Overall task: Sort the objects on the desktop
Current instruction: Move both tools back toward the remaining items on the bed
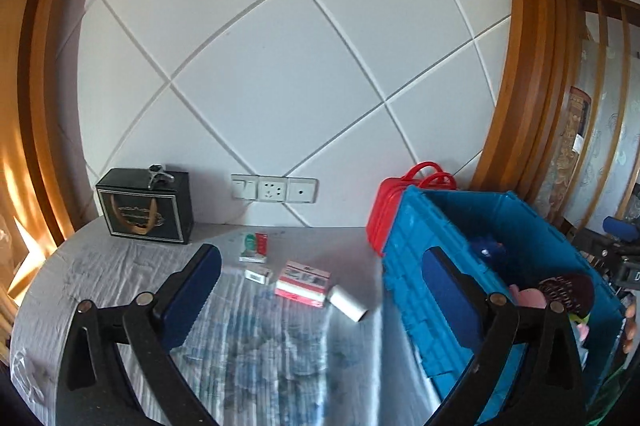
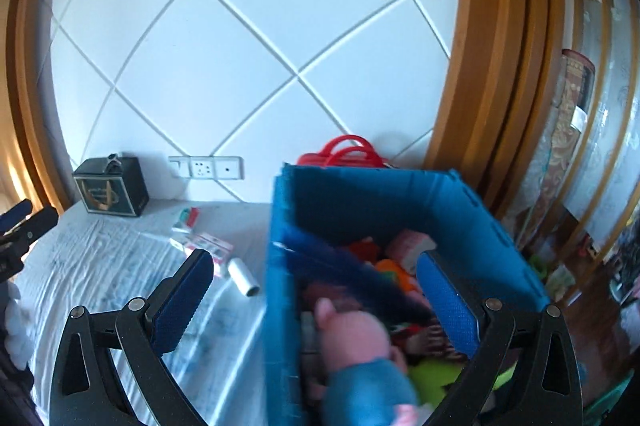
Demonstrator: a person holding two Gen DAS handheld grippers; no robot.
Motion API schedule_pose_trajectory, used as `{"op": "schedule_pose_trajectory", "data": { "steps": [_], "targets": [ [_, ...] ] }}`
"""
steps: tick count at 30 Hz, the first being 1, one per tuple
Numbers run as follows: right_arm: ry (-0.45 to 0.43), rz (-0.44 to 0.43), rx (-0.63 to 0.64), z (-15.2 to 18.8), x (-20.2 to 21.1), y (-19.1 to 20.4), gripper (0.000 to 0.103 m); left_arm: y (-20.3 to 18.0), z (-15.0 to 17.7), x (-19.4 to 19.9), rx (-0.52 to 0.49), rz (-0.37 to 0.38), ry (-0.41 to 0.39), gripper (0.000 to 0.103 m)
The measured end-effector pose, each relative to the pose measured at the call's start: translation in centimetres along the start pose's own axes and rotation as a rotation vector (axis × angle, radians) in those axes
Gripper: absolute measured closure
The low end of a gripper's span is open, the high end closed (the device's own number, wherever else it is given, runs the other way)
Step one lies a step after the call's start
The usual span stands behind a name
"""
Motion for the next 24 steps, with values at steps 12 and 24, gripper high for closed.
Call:
{"op": "schedule_pose_trajectory", "data": {
  "steps": [12, 24],
  "targets": [
    [-0.002, 0.14, 0.157, -5.4, -0.6, 9.8, 0.0, 8.5, 2.3, -7.0, 0.01, -0.022, 0.132, 0.001],
    [0.016, 0.073, 0.092, -7.6, -5.8, 13.2, 0.0, 9.3, 1.0, -10.7, -0.02, -0.021, 0.137, 0.001]
  ]
}}
Point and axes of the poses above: each gripper's, at about its wrist camera, not at the fingertips, and x roughly against the way its jaws point, y to its left, z to its underside, the point moved 3 cm from there along -x, roughly the way its jaws point, and after that the axes turned 13 degrees about -z, right-handed, at the moved point
